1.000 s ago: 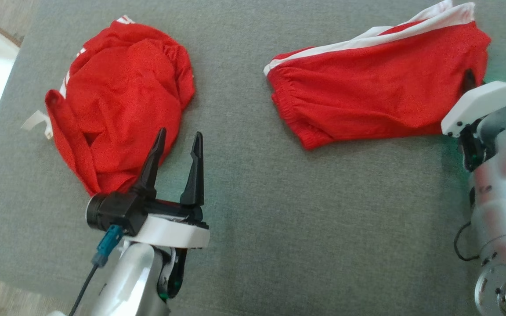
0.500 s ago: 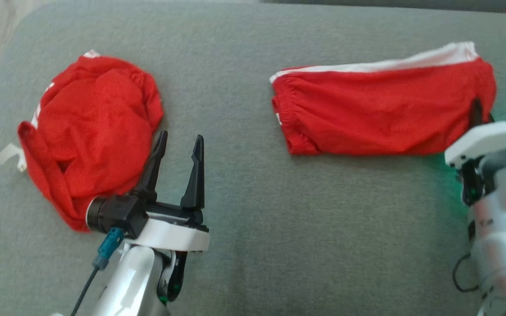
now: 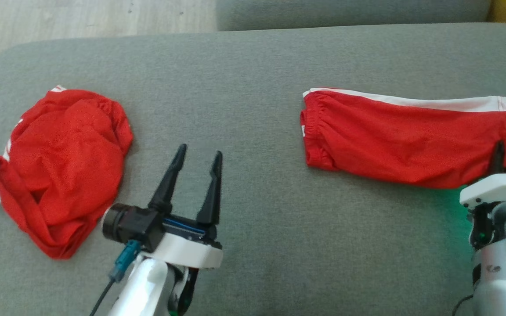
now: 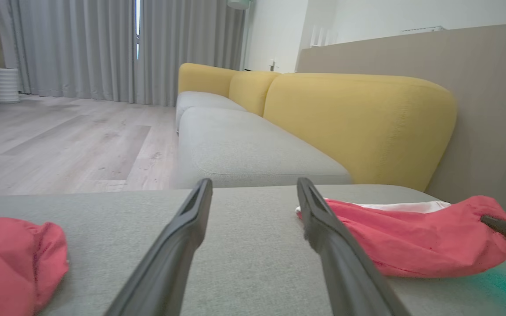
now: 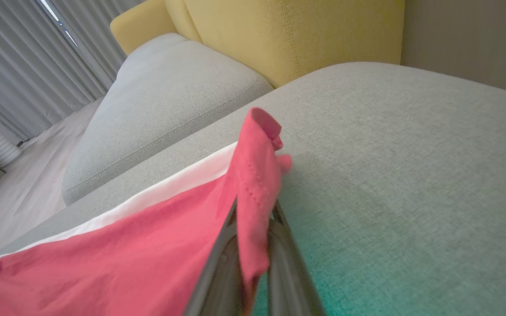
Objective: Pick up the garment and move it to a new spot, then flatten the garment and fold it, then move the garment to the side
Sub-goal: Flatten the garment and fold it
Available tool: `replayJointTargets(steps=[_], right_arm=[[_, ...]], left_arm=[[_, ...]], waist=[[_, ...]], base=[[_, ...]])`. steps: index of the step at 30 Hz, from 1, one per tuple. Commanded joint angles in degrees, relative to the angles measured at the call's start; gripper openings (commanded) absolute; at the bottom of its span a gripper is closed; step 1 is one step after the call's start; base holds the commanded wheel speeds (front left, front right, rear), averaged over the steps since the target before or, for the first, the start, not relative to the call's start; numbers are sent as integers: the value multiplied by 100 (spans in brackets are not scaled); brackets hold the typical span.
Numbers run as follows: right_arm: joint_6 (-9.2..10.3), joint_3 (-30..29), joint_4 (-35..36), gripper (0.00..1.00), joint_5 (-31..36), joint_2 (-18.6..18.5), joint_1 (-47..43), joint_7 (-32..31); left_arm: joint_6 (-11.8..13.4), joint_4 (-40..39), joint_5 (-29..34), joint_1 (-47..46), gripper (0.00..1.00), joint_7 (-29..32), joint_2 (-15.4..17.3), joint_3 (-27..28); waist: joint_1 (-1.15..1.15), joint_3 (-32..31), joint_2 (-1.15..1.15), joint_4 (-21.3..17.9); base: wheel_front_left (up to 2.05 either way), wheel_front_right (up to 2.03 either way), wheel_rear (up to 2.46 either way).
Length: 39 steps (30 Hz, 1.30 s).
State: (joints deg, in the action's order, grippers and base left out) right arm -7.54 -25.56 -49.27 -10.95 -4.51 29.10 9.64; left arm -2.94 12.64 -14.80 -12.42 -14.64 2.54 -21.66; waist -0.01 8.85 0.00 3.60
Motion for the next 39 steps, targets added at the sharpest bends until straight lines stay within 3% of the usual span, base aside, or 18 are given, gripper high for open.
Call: replayJointTargets(steps=[1,9,21,32,39], right_arm=[[5,141,267,0,-38,22,76,67],[5,371,779,0,-99,92,111,-45],[5,1717,1432,0,-530,152,145,-258],[5,2673,1254,0,-801,153,86,-414],[5,3199,933,0,-862,138,-161,-513]], left_arm=[[30,-198,-6,-147,100,-36,34,112],[33,-169,-17,-190,100,-36,34,92],[97,-66,-120,-38,100,-36,33,76],[131,-49,-142,53,100,-36,33,72],[122,-51,-126,108,100,-36,33,129]], waist=[[1,-6,0,-62],[1,-7,0,11],[1,-259,0,694],[1,-324,0,1174],[1,-335,0,1280]], base=[[0,0,0],[0,0,0],[0,0,0],[0,0,0],[0,0,0]])
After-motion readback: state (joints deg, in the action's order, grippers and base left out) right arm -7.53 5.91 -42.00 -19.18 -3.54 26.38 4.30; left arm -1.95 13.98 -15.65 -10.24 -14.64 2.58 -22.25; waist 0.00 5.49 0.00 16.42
